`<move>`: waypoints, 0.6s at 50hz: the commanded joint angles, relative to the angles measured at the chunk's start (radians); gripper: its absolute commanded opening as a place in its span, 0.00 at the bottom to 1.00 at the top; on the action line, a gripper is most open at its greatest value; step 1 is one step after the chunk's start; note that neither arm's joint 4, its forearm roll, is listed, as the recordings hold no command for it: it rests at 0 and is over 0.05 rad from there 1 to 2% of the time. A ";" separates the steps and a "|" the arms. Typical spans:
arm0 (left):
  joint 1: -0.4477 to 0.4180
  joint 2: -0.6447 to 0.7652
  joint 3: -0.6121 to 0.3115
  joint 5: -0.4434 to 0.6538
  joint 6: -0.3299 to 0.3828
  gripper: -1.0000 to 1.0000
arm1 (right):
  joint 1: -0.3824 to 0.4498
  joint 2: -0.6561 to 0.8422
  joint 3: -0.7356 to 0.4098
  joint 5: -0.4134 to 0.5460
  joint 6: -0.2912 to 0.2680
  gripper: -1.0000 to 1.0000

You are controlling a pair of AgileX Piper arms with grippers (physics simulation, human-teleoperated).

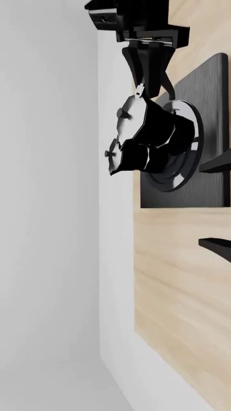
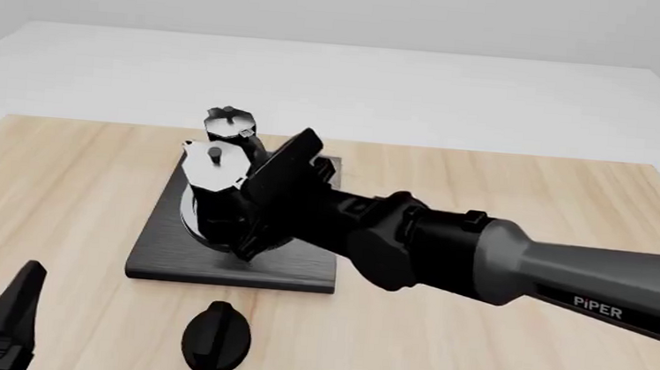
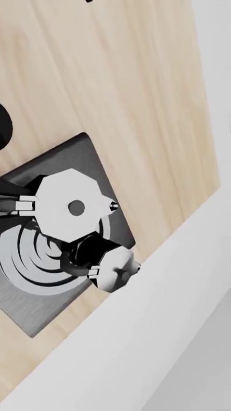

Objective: Put both moka pots on the stove.

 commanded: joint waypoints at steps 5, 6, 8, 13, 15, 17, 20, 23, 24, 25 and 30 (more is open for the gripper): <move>-0.017 -0.004 -0.033 0.040 0.000 1.00 | -0.008 0.005 -0.049 -0.015 0.019 0.00; -0.017 -0.004 -0.038 0.045 0.000 1.00 | -0.008 0.007 -0.049 -0.016 0.020 0.00; -0.017 -0.004 -0.032 0.039 0.000 1.00 | -0.007 0.009 -0.049 -0.017 0.023 0.00; -0.017 -0.004 -0.035 0.042 0.000 1.00 | -0.012 0.017 -0.058 -0.018 0.025 0.00; -0.017 -0.004 -0.032 0.039 0.000 1.00 | -0.011 0.017 -0.059 -0.020 0.029 0.00; -0.017 -0.004 -0.042 0.049 0.000 1.00 | -0.009 0.019 -0.056 -0.023 0.030 0.00; -0.017 -0.004 -0.037 0.044 0.000 1.00 | -0.010 0.026 -0.058 -0.025 0.029 0.00; -0.017 -0.004 -0.037 0.044 0.000 1.00 | -0.011 0.028 -0.059 -0.026 0.028 0.00; -0.017 -0.004 -0.035 0.041 0.000 1.00 | -0.012 0.031 -0.060 -0.027 0.028 0.00; -0.017 -0.004 -0.032 0.039 0.000 1.00 | -0.015 0.034 -0.061 -0.028 0.026 0.00; -0.017 -0.004 -0.029 0.036 0.000 1.00 | -0.021 0.044 -0.063 -0.033 0.027 0.00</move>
